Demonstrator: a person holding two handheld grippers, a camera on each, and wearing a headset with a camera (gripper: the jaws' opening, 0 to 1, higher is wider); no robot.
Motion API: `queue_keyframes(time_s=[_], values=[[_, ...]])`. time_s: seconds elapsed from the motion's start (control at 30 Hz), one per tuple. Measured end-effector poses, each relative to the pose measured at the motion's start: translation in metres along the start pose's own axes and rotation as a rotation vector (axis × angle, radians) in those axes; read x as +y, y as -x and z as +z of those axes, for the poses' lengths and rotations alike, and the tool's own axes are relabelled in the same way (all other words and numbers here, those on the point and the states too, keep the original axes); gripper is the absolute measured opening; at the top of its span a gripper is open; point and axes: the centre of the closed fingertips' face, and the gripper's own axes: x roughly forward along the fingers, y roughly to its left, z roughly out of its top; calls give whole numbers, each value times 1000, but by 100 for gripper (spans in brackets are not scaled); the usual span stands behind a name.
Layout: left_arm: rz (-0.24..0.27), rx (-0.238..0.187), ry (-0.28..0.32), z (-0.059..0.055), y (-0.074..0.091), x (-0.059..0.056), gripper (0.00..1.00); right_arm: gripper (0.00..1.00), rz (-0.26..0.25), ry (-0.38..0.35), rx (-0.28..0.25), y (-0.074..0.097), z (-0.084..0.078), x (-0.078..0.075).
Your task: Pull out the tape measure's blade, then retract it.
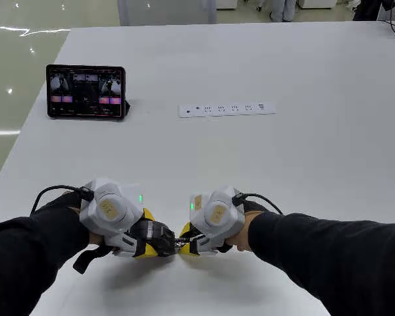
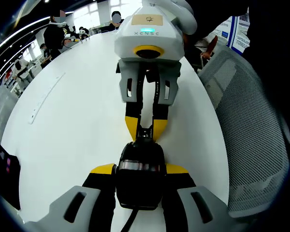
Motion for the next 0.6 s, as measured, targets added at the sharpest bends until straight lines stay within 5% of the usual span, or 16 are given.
queue_keyframes(time_s=[0.6], values=[[2, -3, 9, -1, 0, 1, 32, 10, -1, -13, 14, 9, -11, -1]])
